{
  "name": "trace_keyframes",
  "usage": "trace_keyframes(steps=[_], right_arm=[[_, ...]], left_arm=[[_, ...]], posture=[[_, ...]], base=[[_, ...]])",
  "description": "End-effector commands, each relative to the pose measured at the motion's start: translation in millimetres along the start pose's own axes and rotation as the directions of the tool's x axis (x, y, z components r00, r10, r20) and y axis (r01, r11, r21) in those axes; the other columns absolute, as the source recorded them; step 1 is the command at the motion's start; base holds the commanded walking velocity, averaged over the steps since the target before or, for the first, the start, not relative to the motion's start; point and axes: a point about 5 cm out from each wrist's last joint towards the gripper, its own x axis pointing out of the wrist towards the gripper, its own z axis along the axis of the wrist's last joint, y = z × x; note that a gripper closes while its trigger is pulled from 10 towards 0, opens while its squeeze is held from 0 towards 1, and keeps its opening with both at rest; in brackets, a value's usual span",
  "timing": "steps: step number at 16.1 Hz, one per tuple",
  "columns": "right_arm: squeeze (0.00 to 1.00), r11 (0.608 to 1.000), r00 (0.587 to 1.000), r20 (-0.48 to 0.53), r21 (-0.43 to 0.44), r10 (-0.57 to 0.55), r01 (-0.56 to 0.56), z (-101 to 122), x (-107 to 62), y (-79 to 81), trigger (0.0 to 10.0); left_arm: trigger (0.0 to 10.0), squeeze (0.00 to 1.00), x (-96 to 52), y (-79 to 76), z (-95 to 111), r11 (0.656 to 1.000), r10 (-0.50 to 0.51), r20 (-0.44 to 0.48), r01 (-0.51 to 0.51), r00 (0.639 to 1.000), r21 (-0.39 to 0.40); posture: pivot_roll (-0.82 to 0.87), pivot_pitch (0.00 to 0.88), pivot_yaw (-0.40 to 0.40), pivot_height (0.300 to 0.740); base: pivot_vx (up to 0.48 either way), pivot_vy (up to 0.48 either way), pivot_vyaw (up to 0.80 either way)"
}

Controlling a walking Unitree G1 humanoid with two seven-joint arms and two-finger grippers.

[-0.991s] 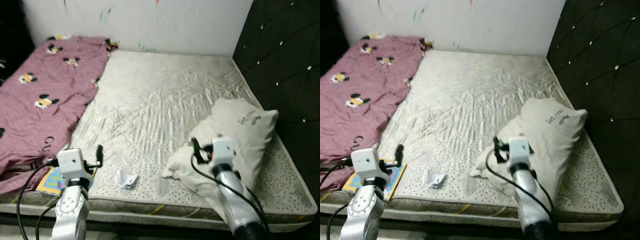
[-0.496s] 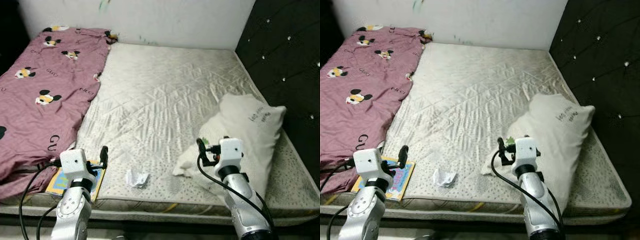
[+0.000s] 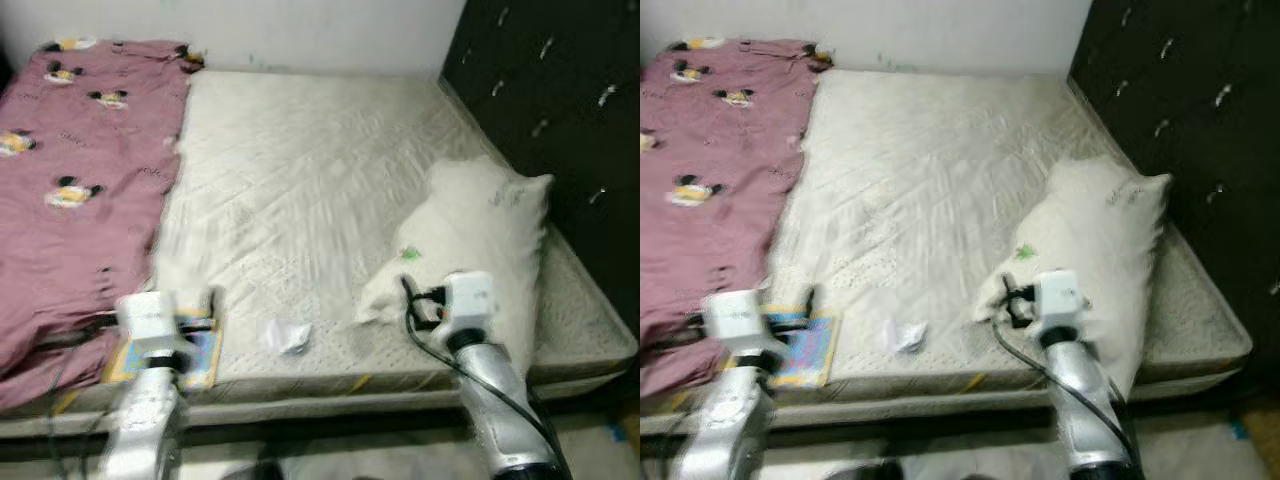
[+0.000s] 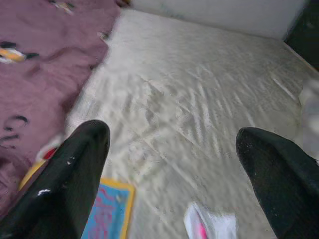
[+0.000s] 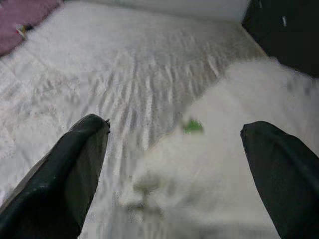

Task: Clean up the room

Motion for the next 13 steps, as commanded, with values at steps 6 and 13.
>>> trace_keyframes(steps=[6, 13], right_arm=[[0.0, 0.999, 1.0, -0.014, 0.035, 0.008, -0.008, 1.3, 1.6, 0.3, 10.0], [0.0, 1.0, 1.0, -0.011, 0.029, 0.012, -0.011, 2.1, 4.2, 1.2, 10.0]], left_arm=[[10.0, 0.0, 2.6, 3.4, 6.6, 1.0, 0.011, 0.014, -0.011, 1.0, 0.006], [10.0, 0.0, 5.5, 1.5, 9.2, 1.0, -0.016, 0.034, 0.016, 0.999, -0.007]], posture=[[0.0, 0.151, -0.064, 0.74], [0.01, 0.13, -0.063, 0.74]], base=[[0.0, 0.393, 0.0], [0.042, 0.0, 0.0]])
